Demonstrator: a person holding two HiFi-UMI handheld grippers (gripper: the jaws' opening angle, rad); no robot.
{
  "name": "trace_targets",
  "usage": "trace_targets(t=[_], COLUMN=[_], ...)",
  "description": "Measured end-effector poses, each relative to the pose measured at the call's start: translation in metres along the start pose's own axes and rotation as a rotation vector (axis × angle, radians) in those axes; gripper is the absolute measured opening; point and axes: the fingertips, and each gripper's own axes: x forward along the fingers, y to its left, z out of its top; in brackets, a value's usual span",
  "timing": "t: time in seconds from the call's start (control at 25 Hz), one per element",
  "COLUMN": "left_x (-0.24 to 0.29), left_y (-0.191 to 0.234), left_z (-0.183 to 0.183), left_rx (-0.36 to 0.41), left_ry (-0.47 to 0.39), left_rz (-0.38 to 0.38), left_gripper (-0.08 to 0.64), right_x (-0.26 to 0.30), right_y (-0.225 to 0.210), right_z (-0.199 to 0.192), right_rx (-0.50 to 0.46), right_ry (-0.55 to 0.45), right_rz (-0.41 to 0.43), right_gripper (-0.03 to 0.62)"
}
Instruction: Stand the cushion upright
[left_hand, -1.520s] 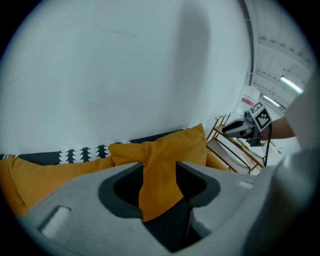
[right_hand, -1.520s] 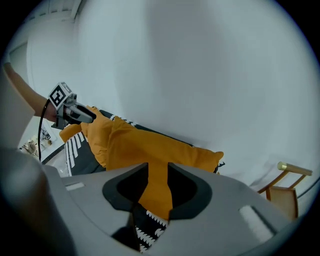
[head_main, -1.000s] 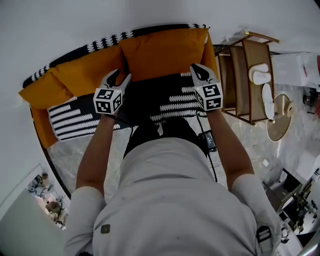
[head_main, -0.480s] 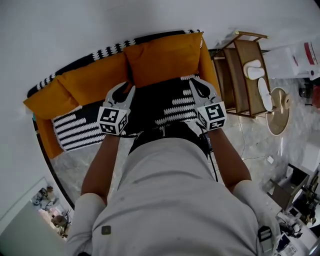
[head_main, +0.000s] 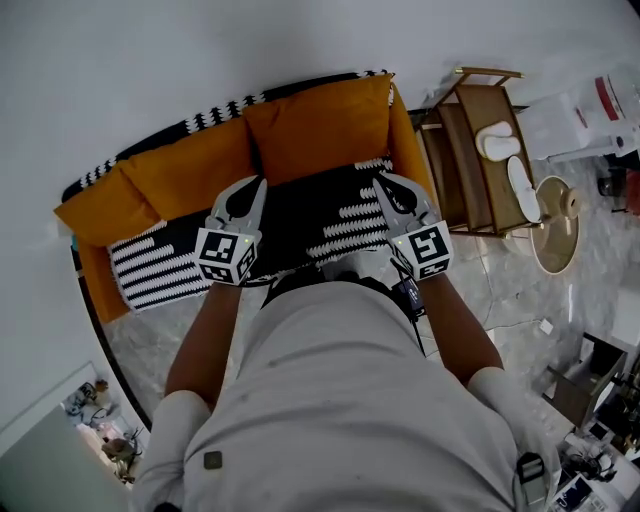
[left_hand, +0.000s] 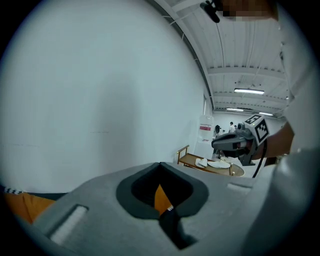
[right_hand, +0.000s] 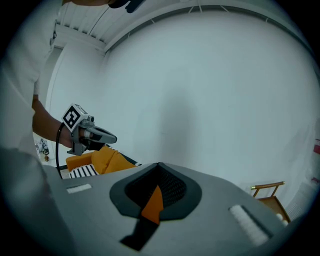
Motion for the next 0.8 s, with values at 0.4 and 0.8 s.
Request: trace_targets(t=[0.4,0.8], left_x=[-0.013,-0.047], left_y=[-0.107,-0.196], left_z=[0.013,0.003], left_rx=[-0.002,-0.02], left_ry=[-0.036,-0.047], left_rz=[-0.027,-0.009], left_gripper=[0.002,0.002], right_x=[-0.091,-0.168], right_y=[-0.015,-0.012], right_z=[-0.019,-0.054], right_rx=[0.032,0.058], right_ry=[-0.049,-0.059], right_rz=[0.053,0.102], right_gripper=[0.01,0.01])
